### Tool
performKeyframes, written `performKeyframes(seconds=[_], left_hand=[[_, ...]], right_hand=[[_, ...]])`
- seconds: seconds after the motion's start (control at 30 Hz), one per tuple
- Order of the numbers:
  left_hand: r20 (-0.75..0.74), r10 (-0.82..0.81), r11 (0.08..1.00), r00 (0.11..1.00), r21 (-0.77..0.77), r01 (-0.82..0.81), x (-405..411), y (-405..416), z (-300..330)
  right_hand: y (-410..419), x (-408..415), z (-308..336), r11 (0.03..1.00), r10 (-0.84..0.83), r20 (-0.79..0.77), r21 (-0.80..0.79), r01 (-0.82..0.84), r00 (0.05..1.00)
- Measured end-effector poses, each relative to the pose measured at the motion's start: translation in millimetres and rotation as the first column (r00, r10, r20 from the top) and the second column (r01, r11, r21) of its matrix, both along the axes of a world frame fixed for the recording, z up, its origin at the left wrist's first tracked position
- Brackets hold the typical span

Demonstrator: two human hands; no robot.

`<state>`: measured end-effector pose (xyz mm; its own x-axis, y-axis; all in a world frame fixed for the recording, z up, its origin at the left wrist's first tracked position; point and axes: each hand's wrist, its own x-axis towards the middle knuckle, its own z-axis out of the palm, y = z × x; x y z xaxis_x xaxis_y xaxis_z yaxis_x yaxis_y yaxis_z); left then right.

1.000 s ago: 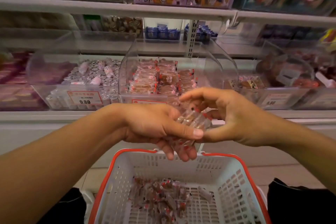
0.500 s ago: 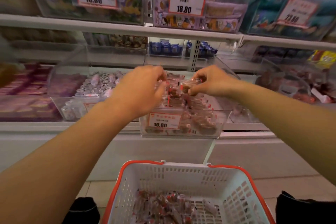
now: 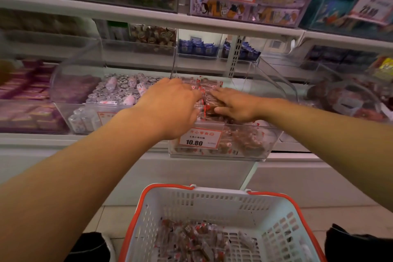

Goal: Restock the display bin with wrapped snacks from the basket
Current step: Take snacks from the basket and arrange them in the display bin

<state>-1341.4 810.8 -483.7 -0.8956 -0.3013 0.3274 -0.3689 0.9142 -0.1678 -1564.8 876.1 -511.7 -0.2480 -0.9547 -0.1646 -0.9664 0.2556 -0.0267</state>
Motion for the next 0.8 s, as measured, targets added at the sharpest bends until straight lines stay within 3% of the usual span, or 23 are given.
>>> performKeyframes(seconds=[0.3,0.5,0.6,0.67,0.7,0.73,0.77,0.8], left_hand=[[0.041,-0.011,1.0,0.999,0.007,0.01,-5,3,-5],[-0.013,0.002,1.0,1.0,0.015,-0.002,-9,3,-7],[-0.094,-0.023,0.998,0.995,0.052,0.028,-4,7,-3],[-0.19,-0.084,0.993,0.978,0.06,0.097,1,12,-1],[-0.252,-0.134,0.988,0.958,0.043,0.149,4,15,-1],[-0.313,-0.191,0.979,0.93,0.003,0.202,7,19,-2],[-0.374,-0.253,0.966,0.892,-0.052,0.252,10,23,-4],[-0.424,-0.315,0.949,0.849,-0.11,0.297,12,29,-8]], right_hand=[[-19,2,-4,0.994,-0.009,-0.125,0.105,0.022,0.992],[-22,2,1,0.993,-0.016,-0.049,0.113,0.022,0.999],[-9,13,14,1.0,-0.02,-0.002,-0.005,0.02,1.0],[7,26,24,0.982,-0.021,-0.025,-0.188,0.016,0.999],[16,33,26,0.939,-0.029,-0.039,-0.345,0.014,0.999],[28,40,25,0.836,-0.044,-0.045,-0.549,0.012,0.998],[42,49,21,0.647,-0.035,-0.045,-0.762,-0.012,0.998],[59,58,14,0.397,0.0,-0.06,-0.916,-0.055,0.998]])
